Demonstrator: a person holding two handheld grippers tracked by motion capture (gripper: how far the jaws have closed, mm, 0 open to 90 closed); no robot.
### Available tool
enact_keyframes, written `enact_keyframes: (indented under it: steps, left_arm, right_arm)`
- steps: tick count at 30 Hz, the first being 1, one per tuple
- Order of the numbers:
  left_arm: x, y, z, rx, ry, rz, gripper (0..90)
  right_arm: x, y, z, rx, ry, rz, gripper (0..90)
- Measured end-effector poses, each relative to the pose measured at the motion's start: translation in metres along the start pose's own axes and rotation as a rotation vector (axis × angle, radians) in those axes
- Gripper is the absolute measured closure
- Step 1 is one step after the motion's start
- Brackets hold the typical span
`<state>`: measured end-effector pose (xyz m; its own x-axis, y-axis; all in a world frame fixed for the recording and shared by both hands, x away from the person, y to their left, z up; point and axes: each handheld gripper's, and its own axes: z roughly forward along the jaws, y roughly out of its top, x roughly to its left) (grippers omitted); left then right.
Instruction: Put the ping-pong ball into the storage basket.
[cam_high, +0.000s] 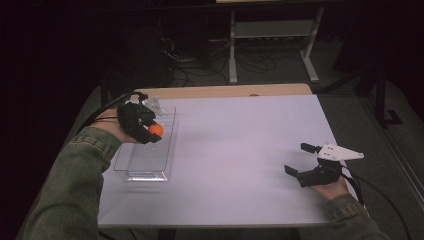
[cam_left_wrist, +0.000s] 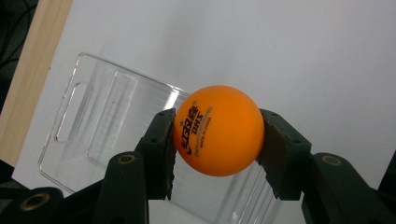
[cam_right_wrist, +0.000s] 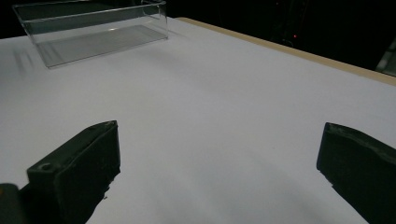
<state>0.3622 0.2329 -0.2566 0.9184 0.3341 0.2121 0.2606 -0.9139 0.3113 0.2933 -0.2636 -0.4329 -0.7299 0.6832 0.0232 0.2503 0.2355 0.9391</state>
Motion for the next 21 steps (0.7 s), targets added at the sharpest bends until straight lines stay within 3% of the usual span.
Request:
enact_keyframes:
  steps: [21]
  left_arm:
    - [0.0010,-0.0057,0.0051,0.066,-0.024,-0.003,50.2]
  right_arm:
    - [0.0001,0.0002,-0.0015,-0.002,-0.012,-0.008,0.0]
